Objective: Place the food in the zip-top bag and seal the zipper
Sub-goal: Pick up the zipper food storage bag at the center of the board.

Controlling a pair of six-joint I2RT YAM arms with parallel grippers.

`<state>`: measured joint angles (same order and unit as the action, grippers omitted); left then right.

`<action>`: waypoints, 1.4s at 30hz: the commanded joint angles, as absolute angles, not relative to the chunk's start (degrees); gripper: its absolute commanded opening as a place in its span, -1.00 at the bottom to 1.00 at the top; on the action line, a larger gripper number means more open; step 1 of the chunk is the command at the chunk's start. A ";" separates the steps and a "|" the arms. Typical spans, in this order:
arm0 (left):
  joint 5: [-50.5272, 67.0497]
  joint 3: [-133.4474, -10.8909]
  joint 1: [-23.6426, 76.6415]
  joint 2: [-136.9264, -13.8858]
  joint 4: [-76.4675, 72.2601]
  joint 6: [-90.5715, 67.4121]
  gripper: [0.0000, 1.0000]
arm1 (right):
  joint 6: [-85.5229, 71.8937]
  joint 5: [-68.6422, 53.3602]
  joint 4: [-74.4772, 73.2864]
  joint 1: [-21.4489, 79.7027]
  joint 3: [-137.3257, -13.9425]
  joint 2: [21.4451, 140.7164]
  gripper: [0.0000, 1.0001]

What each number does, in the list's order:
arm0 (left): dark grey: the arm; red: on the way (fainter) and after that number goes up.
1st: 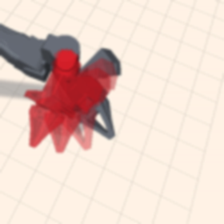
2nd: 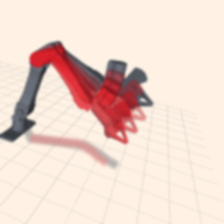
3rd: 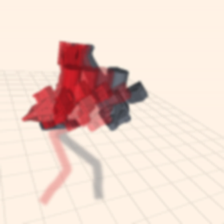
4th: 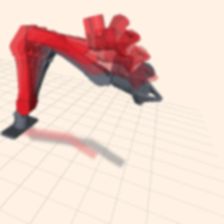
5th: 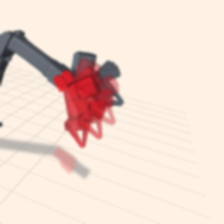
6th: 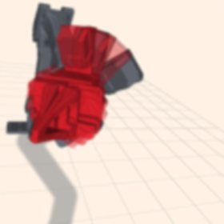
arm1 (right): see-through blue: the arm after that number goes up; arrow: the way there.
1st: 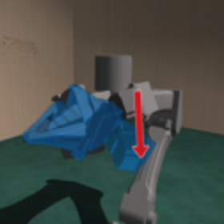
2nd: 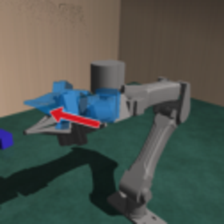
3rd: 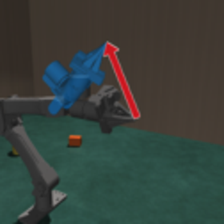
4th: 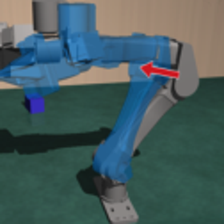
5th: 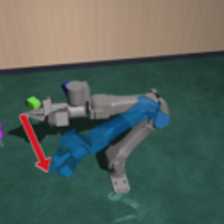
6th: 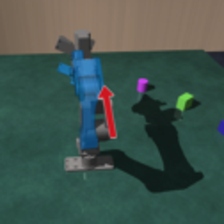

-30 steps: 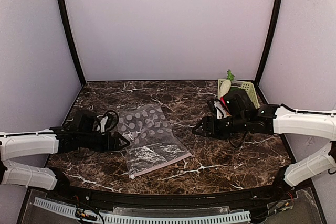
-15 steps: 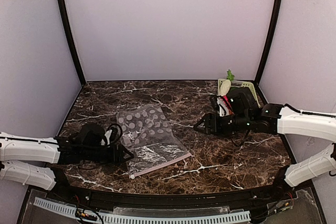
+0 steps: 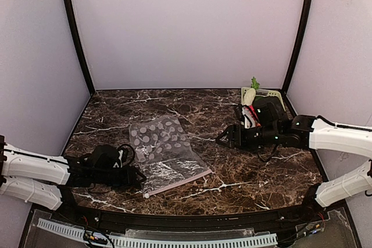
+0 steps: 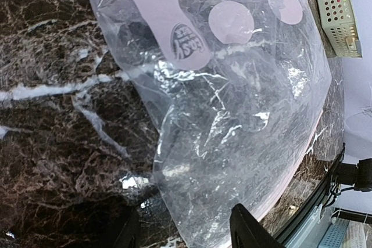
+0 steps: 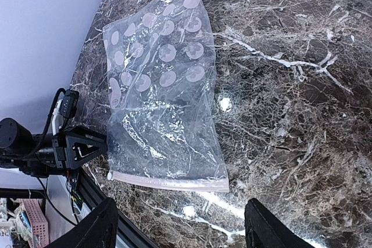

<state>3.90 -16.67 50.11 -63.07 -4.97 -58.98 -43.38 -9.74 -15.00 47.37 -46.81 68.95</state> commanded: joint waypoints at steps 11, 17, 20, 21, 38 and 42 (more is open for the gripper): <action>2.95 -14.58 50.87 -68.58 -14.02 -63.62 -0.20 | -42.54 -8.66 -13.31 47.74 -46.07 68.24 0.45; 1.90 -14.74 51.13 -68.60 -14.74 -64.63 -0.63 | -42.57 -7.77 -13.27 47.73 -44.90 66.30 0.45; 1.89 -15.91 51.15 -66.62 -13.49 -64.35 -0.91 | -40.92 -7.75 -13.35 47.72 -44.84 65.03 0.45; 2.21 -16.35 51.15 -65.96 -13.21 -63.83 -0.95 | -39.71 -7.81 -13.52 47.71 -45.09 64.35 0.45; 8.12 -44.69 51.15 -56.93 6.70 -52.88 -0.99 | -4.59 -10.05 -11.95 57.52 -58.65 62.10 0.51; 9.81 -50.11 51.07 -58.30 9.04 -50.82 -0.99 | 3.77 -2.19 -7.48 64.60 -59.42 65.11 0.51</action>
